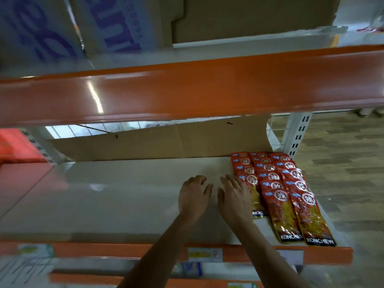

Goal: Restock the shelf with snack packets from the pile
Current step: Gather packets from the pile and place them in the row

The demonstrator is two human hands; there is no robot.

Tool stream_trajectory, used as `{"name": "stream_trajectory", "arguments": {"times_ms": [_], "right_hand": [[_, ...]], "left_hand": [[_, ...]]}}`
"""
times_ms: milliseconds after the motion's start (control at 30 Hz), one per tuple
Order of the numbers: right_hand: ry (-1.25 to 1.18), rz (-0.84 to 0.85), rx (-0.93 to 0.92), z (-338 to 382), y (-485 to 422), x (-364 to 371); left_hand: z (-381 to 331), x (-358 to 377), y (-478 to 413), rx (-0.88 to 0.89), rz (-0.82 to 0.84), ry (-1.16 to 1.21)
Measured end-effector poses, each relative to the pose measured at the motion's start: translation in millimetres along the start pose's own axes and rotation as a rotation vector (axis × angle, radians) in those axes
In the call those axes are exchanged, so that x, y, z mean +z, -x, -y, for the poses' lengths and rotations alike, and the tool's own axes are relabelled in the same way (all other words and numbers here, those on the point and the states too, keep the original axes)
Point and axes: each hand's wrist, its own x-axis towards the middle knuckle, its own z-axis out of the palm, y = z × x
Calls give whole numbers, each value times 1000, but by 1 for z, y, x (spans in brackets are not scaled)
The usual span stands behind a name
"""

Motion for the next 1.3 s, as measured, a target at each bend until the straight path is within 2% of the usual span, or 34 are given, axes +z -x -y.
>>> {"name": "stream_trajectory", "arguments": {"times_ms": [333,700,1133,1300], "right_hand": [[-2,129,-205,163,16,84],[-25,184,-276,335,45,168],[-150,234,-451,488,30,257],[-217,308,-417,552,11,293]], "left_hand": [[150,-115,27,-92,-132,-126],[301,-239,53,-196,-182,-218],[440,-324,39,-389,-277,-273],[496,-358,21,-475,-256,-305]]}}
